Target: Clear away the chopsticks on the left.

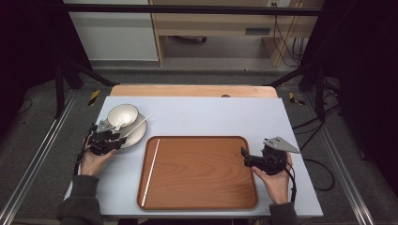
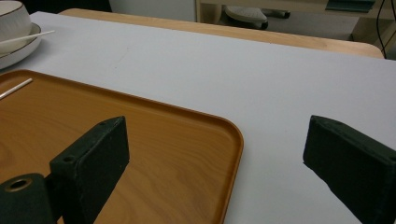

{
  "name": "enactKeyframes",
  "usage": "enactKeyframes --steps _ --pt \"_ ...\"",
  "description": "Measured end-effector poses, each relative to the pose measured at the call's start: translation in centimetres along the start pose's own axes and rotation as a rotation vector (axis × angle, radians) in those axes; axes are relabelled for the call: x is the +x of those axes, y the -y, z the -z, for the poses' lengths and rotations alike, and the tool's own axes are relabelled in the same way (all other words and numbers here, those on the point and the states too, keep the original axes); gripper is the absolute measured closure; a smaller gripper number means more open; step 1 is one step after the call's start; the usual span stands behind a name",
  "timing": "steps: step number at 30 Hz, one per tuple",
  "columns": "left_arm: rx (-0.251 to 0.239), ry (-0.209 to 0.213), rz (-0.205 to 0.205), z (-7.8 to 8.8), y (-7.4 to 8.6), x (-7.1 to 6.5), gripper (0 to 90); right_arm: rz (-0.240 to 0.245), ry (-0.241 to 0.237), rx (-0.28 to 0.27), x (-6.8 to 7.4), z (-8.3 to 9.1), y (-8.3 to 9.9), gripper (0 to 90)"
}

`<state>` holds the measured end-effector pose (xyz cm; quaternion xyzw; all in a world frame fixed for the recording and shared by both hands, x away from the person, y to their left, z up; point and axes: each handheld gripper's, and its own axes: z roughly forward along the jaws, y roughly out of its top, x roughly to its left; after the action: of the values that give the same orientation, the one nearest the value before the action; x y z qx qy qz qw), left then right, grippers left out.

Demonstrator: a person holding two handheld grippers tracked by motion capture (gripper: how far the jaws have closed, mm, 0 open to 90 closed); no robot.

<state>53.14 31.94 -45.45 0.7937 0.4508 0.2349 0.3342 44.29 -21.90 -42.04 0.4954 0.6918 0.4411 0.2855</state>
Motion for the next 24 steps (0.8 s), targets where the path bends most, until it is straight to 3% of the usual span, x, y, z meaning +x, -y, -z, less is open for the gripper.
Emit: enactKeyframes --steps 10,17,24 --pt "0.019 0.032 0.001 -0.3 0.1 0.0 79.4 0.002 0.0 0.002 0.0 0.0 0.0 7.0" --pt "0.024 0.057 0.014 -0.3 0.0 -0.4 83.3 0.002 0.0 0.0 0.0 0.0 0.0 7.0" --pt "0.036 0.05 0.014 -0.1 -0.1 -0.9 83.9 0.0 0.002 0.0 0.0 0.0 0.0 7.0"
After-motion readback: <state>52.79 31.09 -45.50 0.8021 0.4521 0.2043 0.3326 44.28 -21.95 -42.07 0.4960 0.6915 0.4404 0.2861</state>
